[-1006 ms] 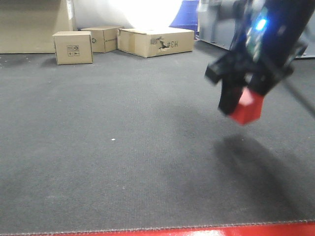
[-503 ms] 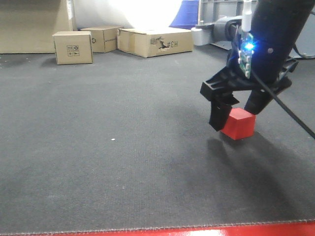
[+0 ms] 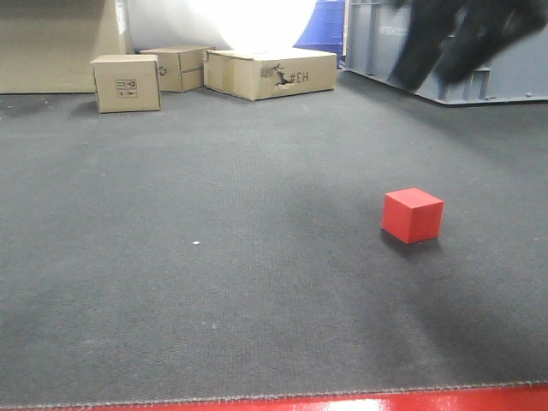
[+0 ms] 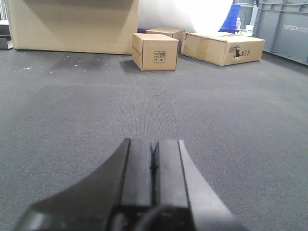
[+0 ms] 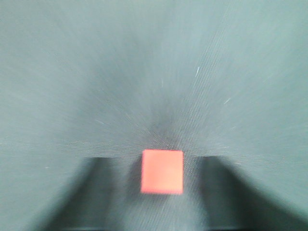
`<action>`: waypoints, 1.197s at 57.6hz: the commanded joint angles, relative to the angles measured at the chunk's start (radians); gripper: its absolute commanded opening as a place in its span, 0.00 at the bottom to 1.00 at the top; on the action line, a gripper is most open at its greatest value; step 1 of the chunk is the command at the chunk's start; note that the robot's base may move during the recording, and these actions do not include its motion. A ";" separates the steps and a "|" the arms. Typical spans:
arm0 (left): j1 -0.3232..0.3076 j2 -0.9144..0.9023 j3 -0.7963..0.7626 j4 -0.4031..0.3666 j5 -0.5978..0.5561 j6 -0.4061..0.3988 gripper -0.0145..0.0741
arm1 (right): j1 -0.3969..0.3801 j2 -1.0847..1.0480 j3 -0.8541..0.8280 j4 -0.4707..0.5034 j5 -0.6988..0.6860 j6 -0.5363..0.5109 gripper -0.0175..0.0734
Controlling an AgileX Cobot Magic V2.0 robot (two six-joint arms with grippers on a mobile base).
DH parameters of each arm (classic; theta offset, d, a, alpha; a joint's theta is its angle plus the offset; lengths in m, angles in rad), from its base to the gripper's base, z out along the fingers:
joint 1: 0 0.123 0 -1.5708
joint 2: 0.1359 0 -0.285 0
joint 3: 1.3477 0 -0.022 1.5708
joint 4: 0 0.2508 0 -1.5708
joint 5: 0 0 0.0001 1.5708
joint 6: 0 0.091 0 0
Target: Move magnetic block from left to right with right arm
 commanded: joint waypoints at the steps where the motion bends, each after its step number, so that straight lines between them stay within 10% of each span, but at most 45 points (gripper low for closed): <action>1: 0.002 -0.009 0.008 -0.005 -0.083 -0.006 0.02 | 0.001 -0.130 0.026 0.004 -0.057 -0.004 0.27; 35: 0.002 -0.009 0.008 -0.005 -0.083 -0.006 0.02 | 0.001 -0.795 0.481 0.004 -0.224 -0.004 0.26; 69: 0.002 -0.009 0.008 -0.005 -0.083 -0.006 0.02 | 0.001 -0.845 0.495 -0.007 -0.174 -0.004 0.26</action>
